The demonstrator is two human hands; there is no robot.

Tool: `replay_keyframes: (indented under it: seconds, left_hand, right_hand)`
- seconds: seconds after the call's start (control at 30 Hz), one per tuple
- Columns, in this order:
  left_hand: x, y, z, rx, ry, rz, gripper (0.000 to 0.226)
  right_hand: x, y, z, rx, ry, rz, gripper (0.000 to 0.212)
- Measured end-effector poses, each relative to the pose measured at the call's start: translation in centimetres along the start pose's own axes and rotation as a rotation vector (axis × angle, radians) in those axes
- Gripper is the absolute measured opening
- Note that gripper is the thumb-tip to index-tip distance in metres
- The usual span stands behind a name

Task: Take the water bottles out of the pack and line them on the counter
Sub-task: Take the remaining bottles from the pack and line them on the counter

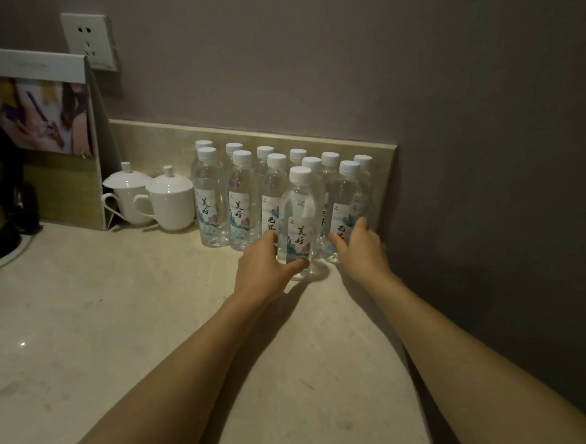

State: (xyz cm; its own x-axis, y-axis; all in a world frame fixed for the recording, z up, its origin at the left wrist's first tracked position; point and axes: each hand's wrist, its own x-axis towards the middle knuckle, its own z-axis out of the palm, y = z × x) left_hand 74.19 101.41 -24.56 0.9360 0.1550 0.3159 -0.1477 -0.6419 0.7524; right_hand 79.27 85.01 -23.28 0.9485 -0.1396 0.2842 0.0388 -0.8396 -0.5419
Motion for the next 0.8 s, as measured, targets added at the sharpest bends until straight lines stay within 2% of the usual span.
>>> replay_keyframes:
  seconds: [0.27,0.5,0.67,0.8]
  left_hand:
    - [-0.4,-1.1,-1.5,0.002,0.012,-0.024,0.056]
    - [-0.5,-2.3,-2.9,-0.012,0.012,-0.039,0.051]
    - [0.2,-3.2,-4.1,-0.038,-0.016,-0.015,0.047]
    - [1.0,-4.1,-4.9,-0.064,-0.032,-0.005,0.044]
  right_hand:
    - [0.3,-0.5,0.8,0.002,0.017,0.012,0.062]
    - [-0.8,-0.5,1.0,0.140,0.069,0.093,0.060]
    - [-2.5,-0.9,2.5,0.067,0.164,0.136,0.056]
    - [-3.1,-1.0,3.4,-0.019,0.207,0.101,0.054]
